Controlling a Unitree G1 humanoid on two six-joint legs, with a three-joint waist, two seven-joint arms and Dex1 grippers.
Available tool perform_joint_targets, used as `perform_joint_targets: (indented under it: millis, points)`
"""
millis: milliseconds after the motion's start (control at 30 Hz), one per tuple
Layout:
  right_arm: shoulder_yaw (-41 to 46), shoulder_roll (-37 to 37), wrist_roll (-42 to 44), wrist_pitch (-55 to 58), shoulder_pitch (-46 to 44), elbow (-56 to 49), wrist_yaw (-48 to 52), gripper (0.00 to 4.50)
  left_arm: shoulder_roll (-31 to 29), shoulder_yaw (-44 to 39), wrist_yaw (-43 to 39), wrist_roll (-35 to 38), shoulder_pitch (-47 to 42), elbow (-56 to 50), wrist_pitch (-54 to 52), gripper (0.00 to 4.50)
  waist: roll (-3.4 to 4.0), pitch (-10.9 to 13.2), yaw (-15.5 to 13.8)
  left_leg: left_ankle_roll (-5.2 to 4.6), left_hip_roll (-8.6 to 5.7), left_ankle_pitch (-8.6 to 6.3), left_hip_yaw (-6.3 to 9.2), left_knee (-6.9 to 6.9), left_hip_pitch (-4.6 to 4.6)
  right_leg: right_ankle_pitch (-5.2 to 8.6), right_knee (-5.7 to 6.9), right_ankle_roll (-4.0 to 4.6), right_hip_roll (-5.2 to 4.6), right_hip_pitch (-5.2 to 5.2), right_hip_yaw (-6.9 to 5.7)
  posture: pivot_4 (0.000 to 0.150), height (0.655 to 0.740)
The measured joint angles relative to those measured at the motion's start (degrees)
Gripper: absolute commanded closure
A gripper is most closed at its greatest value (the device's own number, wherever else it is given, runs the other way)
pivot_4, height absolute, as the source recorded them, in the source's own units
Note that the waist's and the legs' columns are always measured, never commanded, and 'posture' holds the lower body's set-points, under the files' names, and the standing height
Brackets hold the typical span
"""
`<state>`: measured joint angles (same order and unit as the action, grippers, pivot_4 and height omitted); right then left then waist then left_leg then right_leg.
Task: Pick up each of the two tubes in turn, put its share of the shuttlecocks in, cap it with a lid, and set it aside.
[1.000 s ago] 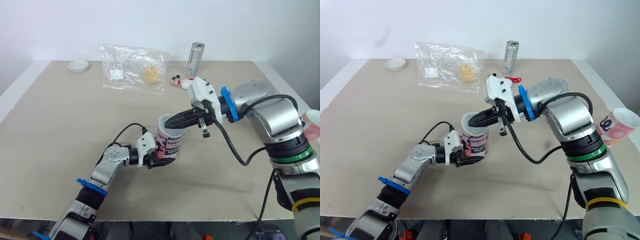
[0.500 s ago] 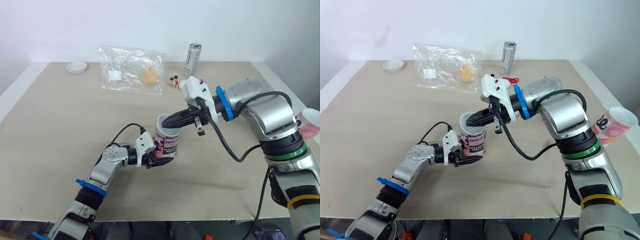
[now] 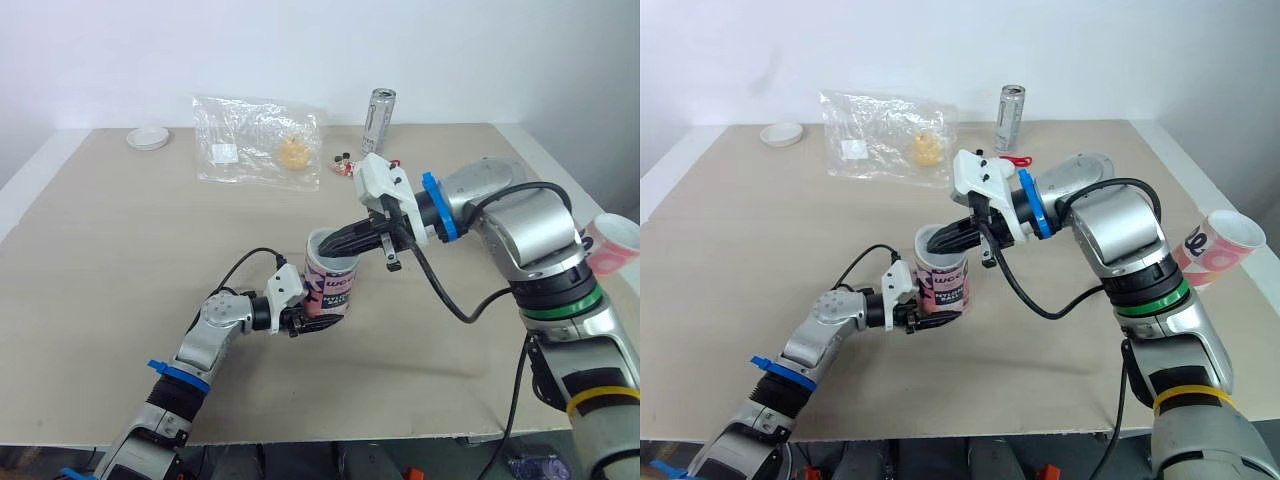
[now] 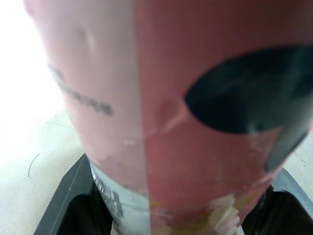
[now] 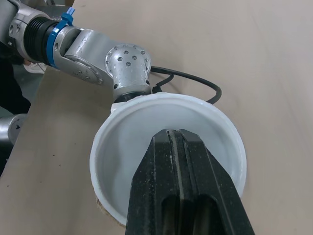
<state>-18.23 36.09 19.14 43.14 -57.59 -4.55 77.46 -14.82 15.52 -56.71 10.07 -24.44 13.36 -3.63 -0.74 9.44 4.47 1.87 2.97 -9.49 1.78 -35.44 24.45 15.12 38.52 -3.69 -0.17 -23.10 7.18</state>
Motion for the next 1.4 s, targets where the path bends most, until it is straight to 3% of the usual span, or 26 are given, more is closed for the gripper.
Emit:
perform_joint_targets:
  millis: [933, 1300, 1400]
  points:
    - [-4.4, -1.6, -4.6, -1.0, -4.8, 5.3, 5.8, 4.48, 0.2, -0.1, 0.1, -0.1, 0.0, 0.6, -0.1, 1.75, -0.1, -0.3, 0.0, 0.04, 0.01, -0.02, -0.02, 0.06, -0.13, 0.06, 0.0, 0.11, -0.01, 0.04, 0.0, 0.15, 0.74]
    - [4.6, -2.7, 5.5, 6.4, -3.1, 11.2, 5.8, 4.48, 0.0, 0.3, -0.1, -0.2, -0.2, -0.4, 0.6, 1.75, -0.1, -0.2, -0.1, 0.04, -0.06, -0.03, 0.04, 0.06, 0.31, 0.01, -0.04, -0.24, -0.04, -0.23, 0.0, 0.15, 0.74]
    - [12.9, -0.7, 9.1, 6.6, -1.4, 11.3, 3.2, 3.56, -0.1, 0.5, -0.4, -0.1, -0.3, -0.5, 0.7, 1.75, -0.11, -0.2, -0.1, 0.04, -0.06, -0.07, 0.1, 0.1, 0.39, 0.02, -0.2, -0.27, -0.04, -0.22, -0.04, 0.15, 0.74]
